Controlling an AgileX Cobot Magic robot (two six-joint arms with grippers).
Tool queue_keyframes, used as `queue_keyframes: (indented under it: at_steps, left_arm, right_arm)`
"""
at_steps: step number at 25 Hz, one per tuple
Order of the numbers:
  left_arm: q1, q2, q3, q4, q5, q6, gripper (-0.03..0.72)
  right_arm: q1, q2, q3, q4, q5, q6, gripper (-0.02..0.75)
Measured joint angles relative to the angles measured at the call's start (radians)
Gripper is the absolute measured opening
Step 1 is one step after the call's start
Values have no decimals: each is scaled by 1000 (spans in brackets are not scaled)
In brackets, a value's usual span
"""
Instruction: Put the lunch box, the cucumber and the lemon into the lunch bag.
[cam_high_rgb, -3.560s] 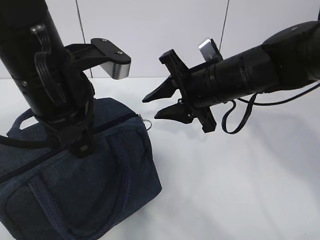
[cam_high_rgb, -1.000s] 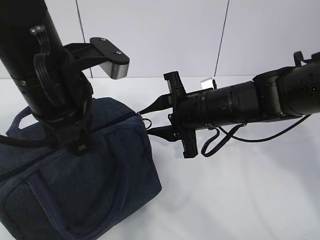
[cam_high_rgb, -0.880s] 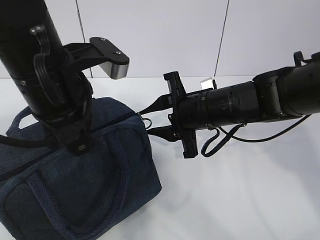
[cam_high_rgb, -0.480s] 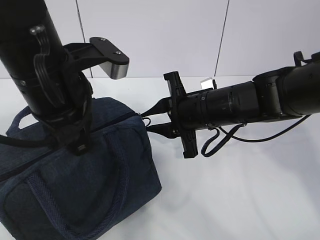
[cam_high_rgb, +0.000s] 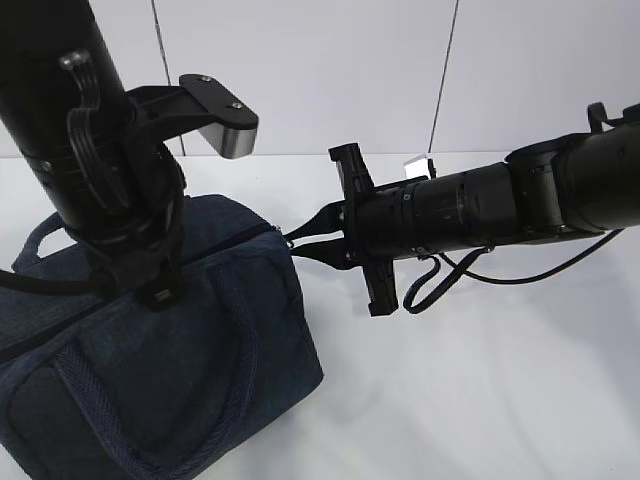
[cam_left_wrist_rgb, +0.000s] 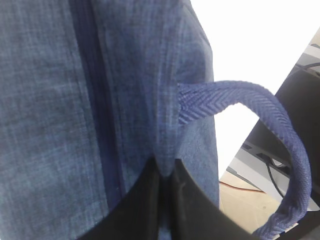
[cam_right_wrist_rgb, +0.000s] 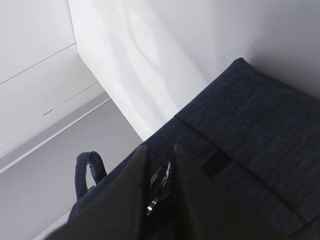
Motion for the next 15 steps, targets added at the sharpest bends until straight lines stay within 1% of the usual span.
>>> queue_keyframes:
  at_steps: [4, 6, 15]
  left_arm:
    - [0, 0, 0, 0, 0, 0, -1]
    - [0, 0, 0, 0, 0, 0, -1]
    - [0, 0, 0, 0, 0, 0, -1]
  right_arm:
    - [0, 0, 0, 4, -17, -12, 12]
    - [0, 0, 0, 4, -22, -17, 0]
    - [0, 18, 0, 4, -47, -19, -5]
